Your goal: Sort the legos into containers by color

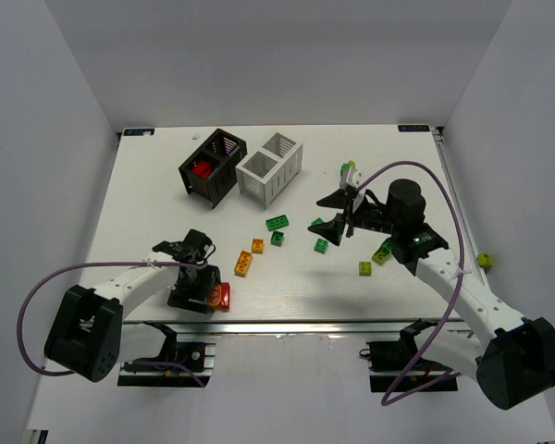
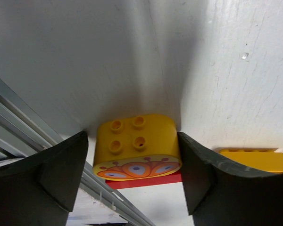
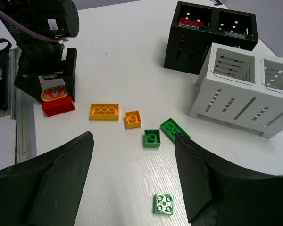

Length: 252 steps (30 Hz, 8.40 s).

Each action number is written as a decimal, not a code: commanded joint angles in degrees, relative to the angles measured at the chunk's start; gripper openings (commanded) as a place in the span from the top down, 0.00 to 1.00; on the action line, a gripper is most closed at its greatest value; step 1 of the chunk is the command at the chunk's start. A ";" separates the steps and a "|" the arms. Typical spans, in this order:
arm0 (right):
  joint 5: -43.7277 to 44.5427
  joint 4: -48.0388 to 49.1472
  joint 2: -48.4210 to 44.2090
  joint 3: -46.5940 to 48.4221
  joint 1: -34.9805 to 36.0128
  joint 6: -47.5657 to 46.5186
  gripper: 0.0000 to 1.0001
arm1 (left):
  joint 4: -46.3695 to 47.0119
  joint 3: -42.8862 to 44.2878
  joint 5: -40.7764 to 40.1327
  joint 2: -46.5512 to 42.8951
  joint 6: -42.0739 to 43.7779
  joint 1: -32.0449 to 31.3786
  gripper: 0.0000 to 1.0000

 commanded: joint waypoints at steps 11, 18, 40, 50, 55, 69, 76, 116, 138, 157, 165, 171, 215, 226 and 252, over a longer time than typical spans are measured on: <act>-3.71 0.60 0.09 -0.70 -0.25 4.93 0.30 | 6.98 3.08 0.31 -2.27 3.67 -0.07 0.78; -7.75 -2.64 6.85 3.86 0.71 18.73 0.41 | 22.27 6.07 8.30 -3.15 16.40 -0.16 1.00; 14.64 -11.35 26.01 21.44 15.30 32.10 0.22 | 46.36 16.10 14.29 2.39 30.49 -3.76 1.00; 18.34 -10.30 28.48 23.29 15.30 32.01 0.26 | 48.48 15.57 15.52 2.39 29.78 -3.94 1.00; 17.82 -9.94 28.75 23.55 15.30 31.14 0.34 | 48.74 14.60 15.43 1.86 29.61 -3.94 1.00; 12.02 -8.45 26.46 21.97 15.13 27.10 0.91 | 47.43 13.45 13.16 -0.60 30.22 -3.94 1.00; 8.15 -9.06 23.39 20.48 14.78 23.40 1.00 | 44.00 14.69 10.25 -2.36 33.99 -0.87 1.00; 24.58 17.47 77.08 78.30 20.31 8.90 0.88 | 6.73 31.04 -26.05 -20.20 56.24 11.09 1.00; 27.75 18.80 82.54 79.54 20.75 4.68 0.25 | 5.50 29.54 -24.21 -21.87 53.78 11.09 1.00; 1.08 6.94 54.97 60.77 11.11 -0.33 0.11 | 20.69 22.78 -7.95 -21.08 54.56 11.09 1.00; -12.34 -5.00 39.75 45.38 0.02 0.55 1.00 | 27.11 21.37 0.31 -15.29 54.83 11.00 1.00; -8.11 -15.74 21.30 27.01 -6.04 -2.88 0.94 | 30.72 27.77 6.64 -3.78 57.81 10.57 1.00; -6.88 -13.46 5.98 9.41 -15.72 -2.53 0.62 | 30.82 68.99 -1.35 38.68 72.67 10.91 0.81; -6.62 -14.08 5.45 8.79 -17.04 -2.62 0.61 | 25.98 81.22 0.31 51.07 73.73 14.17 0.69; -8.02 -14.69 7.04 9.84 -17.30 -2.62 0.61 | 24.22 83.59 0.05 51.52 74.08 14.43 0.11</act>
